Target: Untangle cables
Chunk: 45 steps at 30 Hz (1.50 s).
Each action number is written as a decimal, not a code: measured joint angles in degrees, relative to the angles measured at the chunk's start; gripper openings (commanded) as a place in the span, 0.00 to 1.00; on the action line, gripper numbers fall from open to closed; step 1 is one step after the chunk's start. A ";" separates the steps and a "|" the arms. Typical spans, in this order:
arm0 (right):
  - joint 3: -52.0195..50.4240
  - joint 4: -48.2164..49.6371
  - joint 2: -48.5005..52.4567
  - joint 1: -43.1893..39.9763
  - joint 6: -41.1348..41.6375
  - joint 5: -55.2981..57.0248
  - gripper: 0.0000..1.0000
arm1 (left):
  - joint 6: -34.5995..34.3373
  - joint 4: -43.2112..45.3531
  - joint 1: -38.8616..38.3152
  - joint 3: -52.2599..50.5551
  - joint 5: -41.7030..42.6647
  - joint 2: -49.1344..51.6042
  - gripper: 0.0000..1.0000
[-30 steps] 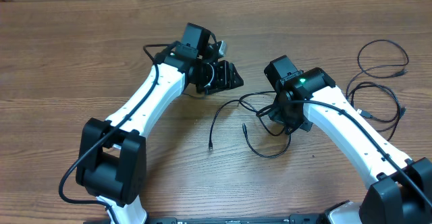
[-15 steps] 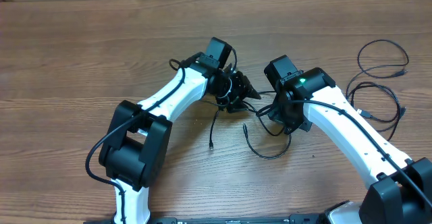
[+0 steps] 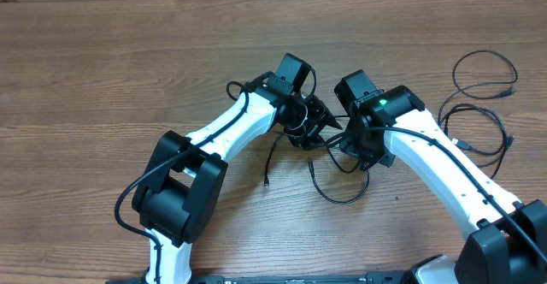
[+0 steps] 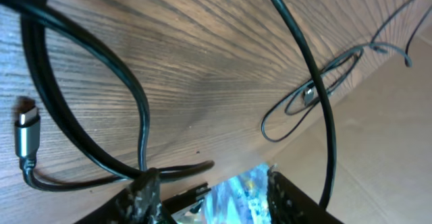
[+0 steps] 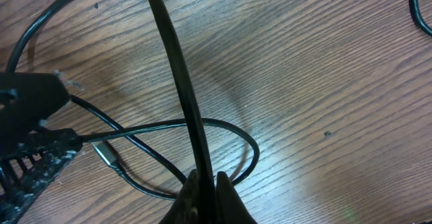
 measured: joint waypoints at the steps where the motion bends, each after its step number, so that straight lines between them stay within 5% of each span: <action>1: 0.00 -0.02 0.00 0.00 0.02 0.00 0.04 | -0.31 0.00 -0.13 0.00 -0.26 0.00 0.43; 5: 0.00 0.02 0.00 -0.02 -0.02 -0.02 0.04 | -0.90 0.02 -0.13 0.00 -0.59 0.00 0.35; 32: 0.00 -0.24 0.00 -0.02 -0.72 -1.05 0.04 | 4.11 -5.11 1.84 -0.02 5.64 0.00 0.42; 33: 0.00 -0.22 0.00 -0.02 -0.70 -1.03 0.04 | 4.26 -5.11 1.81 -0.02 5.44 0.00 0.52; 35: 0.00 -0.26 0.00 -0.02 -0.70 -1.05 0.04 | 5.09 -5.27 1.73 -0.02 4.24 0.00 0.53; 45: 0.00 -0.37 0.00 -0.02 -0.76 -1.05 0.04 | 5.31 -4.57 -2.95 -0.02 -8.02 0.00 0.43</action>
